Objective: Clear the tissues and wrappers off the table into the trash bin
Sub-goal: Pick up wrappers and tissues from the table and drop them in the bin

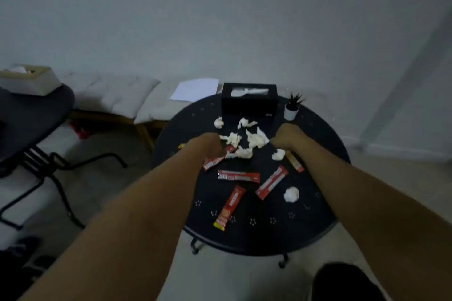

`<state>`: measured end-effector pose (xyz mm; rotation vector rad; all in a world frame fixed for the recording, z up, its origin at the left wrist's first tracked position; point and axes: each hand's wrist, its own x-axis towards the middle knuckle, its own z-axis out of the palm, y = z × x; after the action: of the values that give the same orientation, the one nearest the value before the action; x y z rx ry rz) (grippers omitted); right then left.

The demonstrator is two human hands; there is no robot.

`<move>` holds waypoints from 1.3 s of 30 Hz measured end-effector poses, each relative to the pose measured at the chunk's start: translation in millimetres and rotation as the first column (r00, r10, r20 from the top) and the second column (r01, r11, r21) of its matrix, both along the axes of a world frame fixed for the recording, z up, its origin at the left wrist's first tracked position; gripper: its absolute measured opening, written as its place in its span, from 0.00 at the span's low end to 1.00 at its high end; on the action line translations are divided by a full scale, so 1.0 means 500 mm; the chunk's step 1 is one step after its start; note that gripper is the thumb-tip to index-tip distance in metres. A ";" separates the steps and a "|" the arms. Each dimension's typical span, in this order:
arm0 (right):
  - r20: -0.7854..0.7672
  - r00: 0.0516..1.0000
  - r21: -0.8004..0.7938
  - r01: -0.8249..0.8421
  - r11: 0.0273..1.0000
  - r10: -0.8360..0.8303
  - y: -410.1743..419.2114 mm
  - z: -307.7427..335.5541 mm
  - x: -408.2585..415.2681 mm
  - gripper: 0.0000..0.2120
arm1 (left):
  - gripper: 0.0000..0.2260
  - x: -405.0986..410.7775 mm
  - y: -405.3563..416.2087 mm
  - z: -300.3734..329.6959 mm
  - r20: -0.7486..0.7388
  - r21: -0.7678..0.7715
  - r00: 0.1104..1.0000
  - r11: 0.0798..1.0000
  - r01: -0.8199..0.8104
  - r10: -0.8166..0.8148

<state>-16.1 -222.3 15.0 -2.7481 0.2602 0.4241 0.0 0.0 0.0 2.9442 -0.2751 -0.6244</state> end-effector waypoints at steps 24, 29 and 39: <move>-0.163 0.762 0.296 0.643 0.706 -0.626 0.071 -0.238 -0.098 0.30 | 0.12 -0.125 -0.011 -0.247 -0.373 -0.132 0.917 0.970 -0.205 0.143; -0.199 0.755 0.335 0.651 0.681 -0.625 0.072 -0.220 -0.093 0.19 | 0.10 -0.122 -0.018 -0.224 -0.485 -0.232 0.850 0.907 -0.352 0.206; -0.071 0.620 0.531 0.687 0.497 -0.782 -0.093 -0.148 -0.195 0.17 | 0.10 -0.117 -0.198 -0.162 -0.430 -0.375 0.902 0.903 -0.211 0.032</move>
<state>-113.8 -268.6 -58.9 -1.8621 1.0688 -0.0200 -58.4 -99.0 -81.1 2.3301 -0.1474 -1.0097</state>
